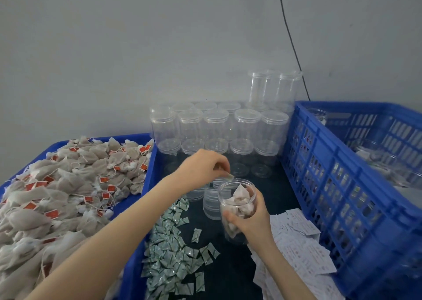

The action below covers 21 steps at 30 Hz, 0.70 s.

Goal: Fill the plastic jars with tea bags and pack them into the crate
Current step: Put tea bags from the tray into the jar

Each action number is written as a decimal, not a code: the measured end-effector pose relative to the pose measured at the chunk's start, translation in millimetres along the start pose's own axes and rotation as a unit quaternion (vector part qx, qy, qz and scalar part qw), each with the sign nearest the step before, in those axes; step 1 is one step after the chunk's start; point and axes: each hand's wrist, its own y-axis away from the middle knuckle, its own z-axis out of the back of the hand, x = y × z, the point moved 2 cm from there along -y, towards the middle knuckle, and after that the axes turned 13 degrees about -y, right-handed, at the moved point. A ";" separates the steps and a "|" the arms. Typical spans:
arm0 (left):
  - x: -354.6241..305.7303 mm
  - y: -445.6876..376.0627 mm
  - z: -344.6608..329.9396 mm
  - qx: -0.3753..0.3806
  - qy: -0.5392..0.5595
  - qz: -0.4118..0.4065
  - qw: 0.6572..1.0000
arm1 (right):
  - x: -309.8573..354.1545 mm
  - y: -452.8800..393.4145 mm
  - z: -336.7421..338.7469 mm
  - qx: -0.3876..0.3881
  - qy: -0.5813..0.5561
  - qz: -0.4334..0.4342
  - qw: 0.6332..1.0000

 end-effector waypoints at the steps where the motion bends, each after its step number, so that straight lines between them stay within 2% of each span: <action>1: -8.3 -0.2 -6.1 0.029 0.021 -0.021 0.999 | -0.2 0.2 0.9 -0.001 0.001 0.001 1.000; 3: -20.6 -2.0 -20.9 0.068 0.025 -0.048 0.996 | 0.0 0.6 3.8 -0.004 0.003 0.001 1.000; 6: -25.7 -10.3 -35.1 0.057 0.034 -0.052 0.996 | 2.8 1.4 12.0 -0.004 0.008 0.006 1.000; 9: -27.4 -20.4 -35.6 -0.038 0.094 -0.023 0.995 | 8.8 1.2 24.6 -0.014 0.009 0.013 1.000; 11: -23.6 -27.3 -42.1 -0.105 0.168 0.052 0.979 | 14.3 -0.1 34.4 -0.030 0.014 0.026 0.999; 12: -21.7 -30.1 -49.0 -0.109 0.183 0.088 0.973 | 17.0 -1.2 39.3 -0.038 0.015 0.033 0.999; 14: -23.3 -34.5 -70.9 -0.034 0.144 0.097 0.984 | 22.0 -3.5 48.5 -0.055 0.018 0.043 0.997; 17: -38.8 -32.1 -111.5 0.129 0.070 0.036 0.988 | 27.7 -7.2 60.5 -0.075 0.025 0.057 0.995; 19: -52.4 -27.7 -136.8 0.187 0.093 0.028 0.978 | 29.0 -8.8 65.0 -0.079 0.029 0.058 0.995; 21: -67.7 -26.0 -158.8 0.212 0.112 0.016 0.971 | 27.6 -9.5 68.0 -0.089 0.032 0.061 0.994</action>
